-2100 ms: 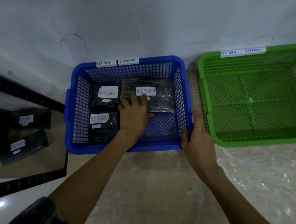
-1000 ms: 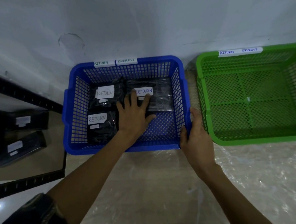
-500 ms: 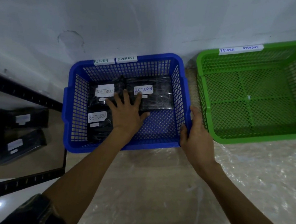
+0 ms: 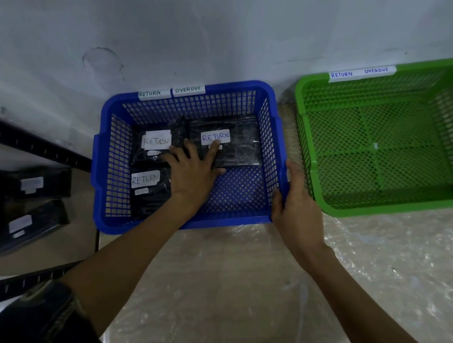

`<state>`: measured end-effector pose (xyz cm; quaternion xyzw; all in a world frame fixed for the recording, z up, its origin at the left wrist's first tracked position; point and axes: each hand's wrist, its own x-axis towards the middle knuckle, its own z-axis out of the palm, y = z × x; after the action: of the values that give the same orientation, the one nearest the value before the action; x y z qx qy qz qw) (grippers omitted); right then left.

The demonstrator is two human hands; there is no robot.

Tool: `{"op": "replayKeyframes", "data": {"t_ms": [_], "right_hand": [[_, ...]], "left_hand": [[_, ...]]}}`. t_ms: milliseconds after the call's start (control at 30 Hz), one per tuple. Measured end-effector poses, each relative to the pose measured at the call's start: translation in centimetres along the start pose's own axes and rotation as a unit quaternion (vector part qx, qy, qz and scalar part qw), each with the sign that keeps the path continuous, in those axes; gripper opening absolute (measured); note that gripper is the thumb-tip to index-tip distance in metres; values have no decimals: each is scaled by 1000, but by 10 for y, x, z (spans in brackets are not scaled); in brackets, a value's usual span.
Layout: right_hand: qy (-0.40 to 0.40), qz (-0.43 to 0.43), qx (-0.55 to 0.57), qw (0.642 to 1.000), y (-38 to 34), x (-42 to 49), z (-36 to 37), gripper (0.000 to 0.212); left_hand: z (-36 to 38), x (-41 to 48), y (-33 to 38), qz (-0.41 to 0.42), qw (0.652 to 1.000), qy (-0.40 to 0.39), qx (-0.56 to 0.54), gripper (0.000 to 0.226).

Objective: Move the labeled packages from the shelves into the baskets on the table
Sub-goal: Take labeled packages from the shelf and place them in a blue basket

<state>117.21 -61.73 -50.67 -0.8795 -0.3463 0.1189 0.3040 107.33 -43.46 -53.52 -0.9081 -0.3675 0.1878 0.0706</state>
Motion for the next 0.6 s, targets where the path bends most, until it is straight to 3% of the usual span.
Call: {"op": "replayKeyframes", "data": {"t_ms": [400,600], "right_hand": [[-44,5,-14,999,-4,-1,-11,61],[-35,-21,6,999,-18,-12,-28,63]], "left_hand": [[-13,-16,10,-23,996,15,-81,73],[-30,-47,2,78,954,77,-278,46]]}}
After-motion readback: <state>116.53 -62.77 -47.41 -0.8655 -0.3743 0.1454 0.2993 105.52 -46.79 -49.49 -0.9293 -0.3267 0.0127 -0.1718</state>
